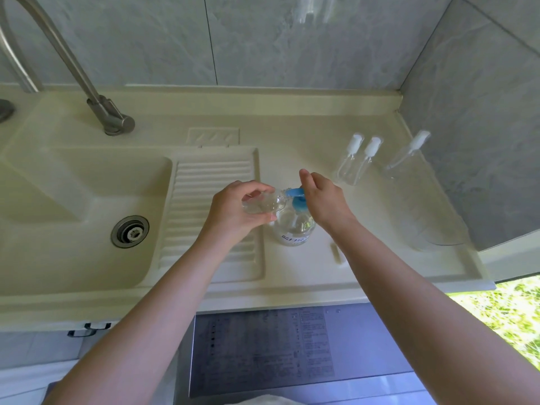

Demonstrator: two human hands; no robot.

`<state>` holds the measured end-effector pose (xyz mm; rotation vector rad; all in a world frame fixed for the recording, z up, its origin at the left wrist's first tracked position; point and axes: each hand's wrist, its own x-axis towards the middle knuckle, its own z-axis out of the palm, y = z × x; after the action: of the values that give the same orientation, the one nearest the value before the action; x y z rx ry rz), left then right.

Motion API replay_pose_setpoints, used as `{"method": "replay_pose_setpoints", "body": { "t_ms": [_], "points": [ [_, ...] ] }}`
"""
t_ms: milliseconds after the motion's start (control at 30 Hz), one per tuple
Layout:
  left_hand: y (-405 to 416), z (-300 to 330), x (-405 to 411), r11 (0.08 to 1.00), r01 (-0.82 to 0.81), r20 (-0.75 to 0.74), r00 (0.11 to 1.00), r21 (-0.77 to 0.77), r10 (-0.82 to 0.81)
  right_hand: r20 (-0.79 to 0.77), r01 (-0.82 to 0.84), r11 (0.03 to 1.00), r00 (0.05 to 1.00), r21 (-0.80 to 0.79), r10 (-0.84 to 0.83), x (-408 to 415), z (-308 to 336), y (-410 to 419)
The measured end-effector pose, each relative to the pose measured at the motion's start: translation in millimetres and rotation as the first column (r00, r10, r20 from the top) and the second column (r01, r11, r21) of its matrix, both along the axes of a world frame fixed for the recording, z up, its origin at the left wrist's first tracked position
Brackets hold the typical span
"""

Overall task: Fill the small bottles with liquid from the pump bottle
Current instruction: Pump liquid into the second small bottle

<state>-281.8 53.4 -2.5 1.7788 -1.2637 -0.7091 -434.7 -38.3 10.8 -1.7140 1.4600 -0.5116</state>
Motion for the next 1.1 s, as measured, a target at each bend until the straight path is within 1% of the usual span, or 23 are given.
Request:
{"method": "replay_pose_setpoints", "body": {
  "t_ms": [100, 233, 333, 400, 500, 567, 633, 767, 833, 900, 1033, 1100],
  "points": [
    [0.1, -2.0, -0.7, 1.000, -0.003, 0.000, 1.000, 0.011, 0.003, 0.009, 0.000, 1.000, 1.000, -0.029, 0.001, 2.2, -2.1, 1.5],
    [0.2, -3.9, -0.9, 1.000, -0.006, -0.008, 1.000, 0.019, 0.007, -0.007, -0.010, 0.989, 1.000, -0.149, 0.009, 6.7, -6.8, 3.8],
    [0.2, -4.5, -1.9, 1.000, -0.006, -0.015, 1.000, 0.020, 0.006, -0.031, -0.053, 0.976, 0.998, -0.211, 0.048, 5.9, -7.6, 7.8],
    [0.0, -4.1, -2.3, 1.000, -0.008, -0.019, 1.000, 0.014, 0.008, -0.027, -0.057, 0.980, 0.998, -0.191, 0.053, 3.1, -2.8, 8.7],
    [-0.2, -2.0, -2.0, 1.000, -0.011, -0.019, 1.000, 0.001, 0.011, -0.033, -0.064, 0.992, 0.998, -0.107, 0.061, 0.5, 2.2, 5.2],
    [-1.2, -1.4, -1.3, 1.000, -0.009, -0.016, 1.000, -0.003, 0.009, -0.025, -0.055, 0.995, 0.998, -0.084, 0.053, 0.7, 2.8, 3.6],
    [-1.4, -1.5, -1.9, 1.000, -0.009, -0.014, 1.000, 0.005, 0.010, -0.009, -0.042, 0.994, 0.999, -0.097, 0.041, 1.6, 2.0, 4.0],
    [-1.0, -5.0, -1.8, 1.000, -0.005, -0.013, 1.000, 0.022, 0.005, -0.058, -0.056, 0.982, 0.997, -0.180, 0.047, 6.5, -3.1, 7.8],
    [-0.3, -5.7, -2.3, 1.000, -0.004, -0.008, 1.000, 0.022, 0.004, -0.045, -0.037, 0.982, 0.999, -0.186, 0.029, 7.5, -2.5, 9.1],
    [0.6, -5.2, -2.6, 1.000, -0.004, -0.007, 1.000, 0.019, 0.004, -0.046, -0.040, 0.986, 0.998, -0.161, 0.033, 6.5, 0.3, 9.0],
    [0.9, -3.0, -2.4, 1.000, -0.016, -0.021, 1.000, 0.012, 0.016, -0.009, -0.017, 0.999, 1.000, -0.050, 0.017, 1.9, 7.2, 7.1],
    [0.5, -1.9, -1.9, 1.000, -0.018, -0.023, 1.000, 0.009, 0.018, -0.004, -0.010, 0.999, 1.000, -0.031, 0.010, 1.9, 7.8, 6.8]
  ]
}}
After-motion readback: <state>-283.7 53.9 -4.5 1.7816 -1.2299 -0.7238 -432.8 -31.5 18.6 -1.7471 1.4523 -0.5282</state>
